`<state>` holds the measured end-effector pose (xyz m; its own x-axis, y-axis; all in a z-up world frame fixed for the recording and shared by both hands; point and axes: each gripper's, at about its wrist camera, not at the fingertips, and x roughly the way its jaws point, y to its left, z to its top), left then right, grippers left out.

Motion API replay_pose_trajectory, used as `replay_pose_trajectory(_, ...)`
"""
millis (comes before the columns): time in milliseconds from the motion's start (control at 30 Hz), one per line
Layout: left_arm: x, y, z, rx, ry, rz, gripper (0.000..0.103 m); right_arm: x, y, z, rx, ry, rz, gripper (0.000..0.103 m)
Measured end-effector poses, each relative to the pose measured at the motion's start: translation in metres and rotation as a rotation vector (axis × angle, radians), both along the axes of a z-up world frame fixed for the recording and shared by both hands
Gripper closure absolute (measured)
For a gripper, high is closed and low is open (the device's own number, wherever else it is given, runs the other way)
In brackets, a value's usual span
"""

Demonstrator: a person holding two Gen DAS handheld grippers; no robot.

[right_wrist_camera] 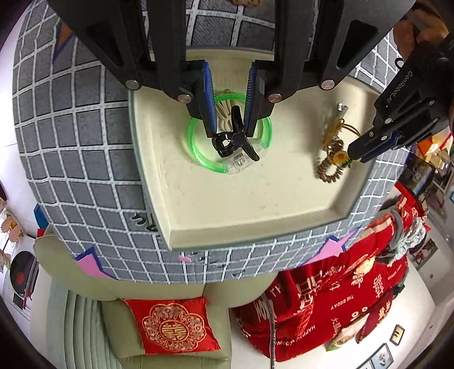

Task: Organize jewelry
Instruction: 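Carry both items into the cream tray and open both tools to release, then withdraw both tools from the tray toward the earrings and rope bracelet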

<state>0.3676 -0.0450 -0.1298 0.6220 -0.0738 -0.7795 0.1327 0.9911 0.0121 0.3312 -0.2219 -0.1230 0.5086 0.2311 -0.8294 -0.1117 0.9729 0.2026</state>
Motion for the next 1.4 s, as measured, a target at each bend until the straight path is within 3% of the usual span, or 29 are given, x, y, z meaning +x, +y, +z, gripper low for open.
replay_pose_trajectory(400, -0.001, -0.008, -0.006, 0.064, -0.008, 0.008, 0.078, 0.007, 0.006, -0.015, -0.008, 0.033, 0.001, 0.081)
replay_pose_trajectory(433, -0.002, -0.008, -0.006, 0.071, -0.009, 0.006, 0.078, 0.007, 0.006, -0.015, -0.006, 0.034, 0.000, 0.076)
replay_pose_trajectory(467, -0.002, -0.009, -0.005, 0.078, -0.011, 0.006, 0.078, 0.006, 0.006, -0.014, -0.006, 0.031, -0.002, 0.061)
replay_pose_trajectory(533, -0.003, -0.010, -0.004, 0.093, -0.019, 0.004, 0.077, 0.006, 0.006, -0.010, -0.004, 0.016, -0.005, 0.051)
replay_pose_trajectory(900, -0.006, -0.013, 0.009, 0.090, -0.038, 0.002, 0.077, -0.011, -0.010, 0.025, 0.082, -0.061, -0.047, 0.051)
replay_pose_trajectory(933, -0.005, -0.013, 0.010, 0.085, -0.036, 0.006, 0.074, -0.014, -0.012, 0.028, 0.094, -0.065, -0.050, 0.051)
replay_pose_trajectory(1000, -0.005, -0.010, 0.014, 0.074, -0.040, 0.028, 0.000, -0.017, -0.015, 0.032, 0.106, -0.068, -0.054, 0.051)
replay_pose_trajectory(1067, -0.012, -0.008, 0.025, 0.066, -0.112, 0.055, 0.000, -0.022, -0.016, 0.036, 0.108, -0.073, -0.054, 0.051)
replay_pose_trajectory(1267, -0.022, -0.010, 0.037, 0.082, -0.118, 0.043, 0.000, -0.032, -0.025, 0.039, 0.133, -0.067, -0.069, 0.049)
replay_pose_trajectory(1300, -0.026, -0.010, 0.039, 0.085, -0.117, 0.039, 0.000, -0.034, -0.027, 0.038, 0.148, -0.060, -0.073, 0.046)
replay_pose_trajectory(1367, -0.034, -0.010, 0.041, 0.089, -0.116, 0.034, 0.000, -0.039, -0.032, 0.038, 0.166, -0.052, -0.081, 0.031)
replay_pose_trajectory(1400, -0.039, -0.009, 0.042, 0.089, -0.114, 0.030, 0.000, -0.042, -0.033, 0.038, 0.174, -0.051, -0.082, 0.030)
